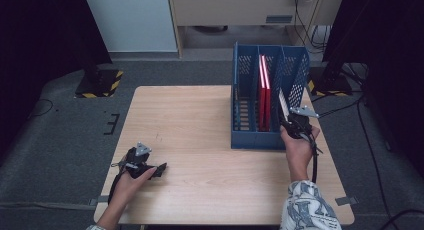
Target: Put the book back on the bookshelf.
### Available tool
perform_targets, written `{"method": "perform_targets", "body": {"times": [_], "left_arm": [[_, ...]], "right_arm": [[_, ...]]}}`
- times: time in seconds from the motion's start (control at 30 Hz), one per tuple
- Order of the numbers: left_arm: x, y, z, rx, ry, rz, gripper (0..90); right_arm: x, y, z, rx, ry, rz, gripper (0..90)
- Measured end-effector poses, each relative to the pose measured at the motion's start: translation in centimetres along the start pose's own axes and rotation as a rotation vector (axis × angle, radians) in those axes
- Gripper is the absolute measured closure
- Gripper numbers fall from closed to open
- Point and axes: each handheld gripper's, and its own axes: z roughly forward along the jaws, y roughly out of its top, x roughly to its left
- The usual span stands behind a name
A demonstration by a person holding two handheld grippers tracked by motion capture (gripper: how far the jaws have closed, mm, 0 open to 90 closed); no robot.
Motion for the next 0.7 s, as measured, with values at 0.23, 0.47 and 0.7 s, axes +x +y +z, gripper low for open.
{"method": "perform_targets", "body": {"times": [0.23,0.47,0.7], "left_arm": [[0.00,0.00,0.00,0.000,0.000,0.000,0.0],[-0.01,-0.01,0.00,-0.001,0.001,-0.001,0.0],[-0.01,-0.01,-0.01,0.000,0.001,-0.001,0.0]], "right_arm": [[0.04,-0.26,-0.44,-0.010,0.009,0.006,63.9],[0.09,-0.64,-0.70,-0.015,0.016,0.002,64.5],[-0.08,-0.63,-0.76,-0.012,-0.017,-0.036,71.2]]}}
